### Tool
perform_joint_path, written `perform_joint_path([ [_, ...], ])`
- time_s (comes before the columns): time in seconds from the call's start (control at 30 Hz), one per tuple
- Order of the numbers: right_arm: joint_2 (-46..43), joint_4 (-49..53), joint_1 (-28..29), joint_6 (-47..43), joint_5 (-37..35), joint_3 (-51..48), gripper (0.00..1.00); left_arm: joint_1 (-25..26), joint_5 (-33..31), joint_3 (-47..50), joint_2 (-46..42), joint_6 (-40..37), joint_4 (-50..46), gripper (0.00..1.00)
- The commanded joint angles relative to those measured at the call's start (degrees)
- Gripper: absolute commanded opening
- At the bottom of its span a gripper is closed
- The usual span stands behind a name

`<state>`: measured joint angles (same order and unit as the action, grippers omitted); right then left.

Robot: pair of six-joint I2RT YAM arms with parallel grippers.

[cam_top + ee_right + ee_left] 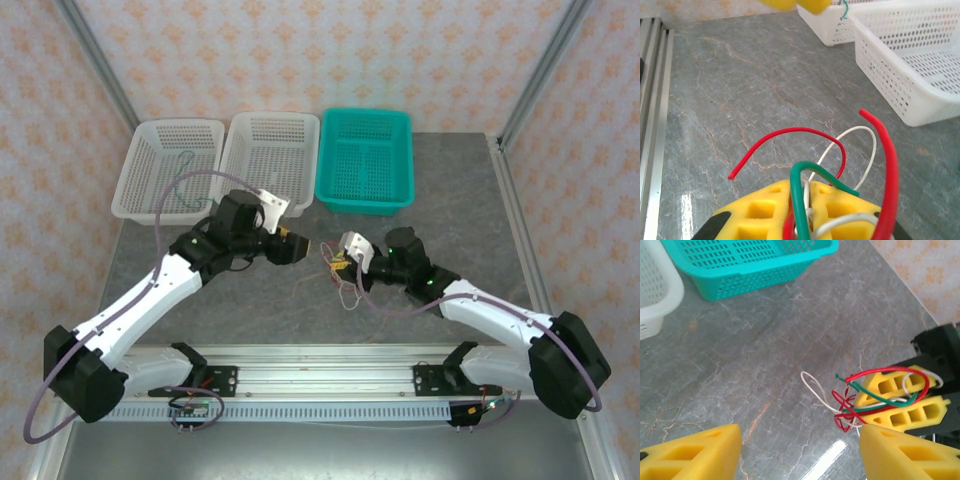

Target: Untangle the cables

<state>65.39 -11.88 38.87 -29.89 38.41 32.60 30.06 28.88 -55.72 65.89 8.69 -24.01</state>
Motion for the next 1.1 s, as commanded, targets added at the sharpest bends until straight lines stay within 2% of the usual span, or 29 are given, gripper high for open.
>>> perform_joint_path([
  [0.0, -0.9, 0.18, 0.26, -5.1, 5.52, 2.26, 0.0, 1.83, 5.06, 2.41, -3.12, -6.11, 7.89, 0.62],
  [0.1, 0.05, 2.29, 0.29, -4.86, 10.03, 3.7, 0.0, 5.66, 4.5, 5.7, -4.19, -16.81, 12.11, 0.54],
  [0.17, 0.85, 2.97, 0.26, -3.94, 11.73, 4.54, 0.0, 9.13, -0.49, 8.38, -5.93, -26.6, 14.28, 0.5],
  [0.23, 1.49, 3.19, 0.31, -3.11, 11.79, 4.99, 0.0, 10.01, -3.49, 10.63, -7.29, -31.68, 18.14, 0.48],
  [0.33, 1.9, 5.05, 0.3, -3.01, 10.66, 5.99, 0.0, 9.96, -1.19, 9.2, -6.21, -38.97, 16.76, 0.47],
  [0.43, 2.11, 7.56, 0.24, -3.68, 10.01, 7.2, 0.0, 10.0, 3.76, 6.95, -3.8, -45.81, 13.52, 0.41],
  [0.6, 2.11, 7.81, 0.27, -3.58, 9.66, 7.22, 0.0, 10.03, 4.34, 7.42, -2.11, -48.95, 19.2, 0.35],
  [0.8, 2.11, 7.69, 0.3, -3.25, 10.01, 7.21, 0.0, 10.06, 7.54, 3.97, 2.25, -49.3, 18.4, 0.25],
  [1.07, 1.78, 5.53, 0.37, -1.59, 10.05, 6.7, 0.0, 10.01, 12.34, 3.58, 4.73, -49.29, 14.64, 0.28],
])
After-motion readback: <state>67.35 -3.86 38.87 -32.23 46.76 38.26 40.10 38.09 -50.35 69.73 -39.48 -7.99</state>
